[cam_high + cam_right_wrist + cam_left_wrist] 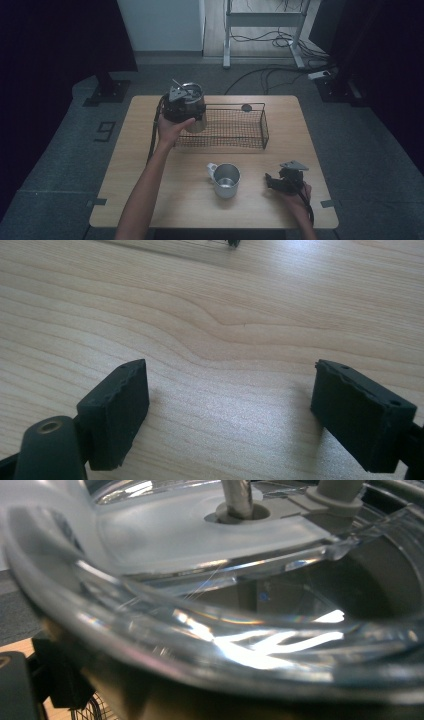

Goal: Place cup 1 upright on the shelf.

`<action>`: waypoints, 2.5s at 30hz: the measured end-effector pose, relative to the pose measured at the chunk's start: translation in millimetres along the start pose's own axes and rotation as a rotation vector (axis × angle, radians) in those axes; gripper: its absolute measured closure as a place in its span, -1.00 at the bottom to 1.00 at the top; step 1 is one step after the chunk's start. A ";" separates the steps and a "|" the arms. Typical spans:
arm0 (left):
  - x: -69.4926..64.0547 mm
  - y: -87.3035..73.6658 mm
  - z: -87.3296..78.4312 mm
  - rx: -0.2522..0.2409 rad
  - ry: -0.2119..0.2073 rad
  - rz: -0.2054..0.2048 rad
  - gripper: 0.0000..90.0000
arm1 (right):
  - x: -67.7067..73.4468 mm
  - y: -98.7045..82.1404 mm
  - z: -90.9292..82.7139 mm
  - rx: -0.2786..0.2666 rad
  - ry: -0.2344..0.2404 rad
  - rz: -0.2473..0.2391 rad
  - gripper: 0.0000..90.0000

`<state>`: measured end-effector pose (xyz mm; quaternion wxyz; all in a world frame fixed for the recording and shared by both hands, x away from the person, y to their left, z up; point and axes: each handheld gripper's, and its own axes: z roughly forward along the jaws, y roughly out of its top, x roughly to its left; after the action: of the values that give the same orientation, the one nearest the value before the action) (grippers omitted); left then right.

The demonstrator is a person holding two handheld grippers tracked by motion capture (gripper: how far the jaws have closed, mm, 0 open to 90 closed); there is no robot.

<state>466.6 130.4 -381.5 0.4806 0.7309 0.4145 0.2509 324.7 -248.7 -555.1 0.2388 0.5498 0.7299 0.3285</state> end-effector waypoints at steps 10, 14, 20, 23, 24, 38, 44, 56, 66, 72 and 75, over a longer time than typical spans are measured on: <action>0.8 1.7 10.3 0.004 0.004 0.001 -0.91 | -0.2 -0.3 -0.3 -0.001 -0.004 0.003 -0.66; -0.3 0.9 15.0 0.009 0.011 0.010 -0.91 | -0.2 -0.3 -0.3 -0.001 -0.004 0.003 -0.66; -0.3 -1.9 23.0 0.015 0.015 0.004 -0.91 | -0.2 -0.4 -0.3 -0.001 -0.004 0.004 -0.66; 0.4 -2.7 25.9 0.019 0.018 0.004 -0.91 | -0.3 -0.4 -0.3 -0.001 -0.005 0.004 -0.66; 0.5 -3.0 26.9 0.022 0.018 0.004 -0.91 | -0.3 -0.4 -0.3 -0.001 -0.005 0.004 -0.66; 2.4 -8.3 39.8 0.052 0.029 0.007 -0.91 | -0.3 -0.4 -0.3 -0.001 -0.006 0.005 -0.66; 3.7 -11.9 44.1 0.065 0.038 0.003 -0.91 | -0.4 -0.4 -0.3 -0.001 -0.006 0.005 -0.66; 7.4 -21.9 54.0 0.091 0.055 -0.008 -0.91 | -0.3 -0.4 -0.4 -0.001 -0.006 0.006 -0.66; 10.7 -30.8 61.8 0.115 0.067 -0.016 -0.91 | -0.4 -0.4 -0.3 -0.002 -0.006 0.005 -0.66; 11.2 -36.0 66.7 0.129 0.075 -0.022 -0.91 | -0.4 -0.3 -0.3 -0.001 -0.006 0.005 -0.66; 11.8 -37.6 68.4 0.133 0.078 -0.024 -0.91 | -0.4 -0.4 -0.3 -0.001 -0.006 0.005 -0.66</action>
<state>511.5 113.9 -444.3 0.4176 0.7457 0.4576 0.2454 324.4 -249.2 -555.2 0.2407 0.5524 0.7277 0.3278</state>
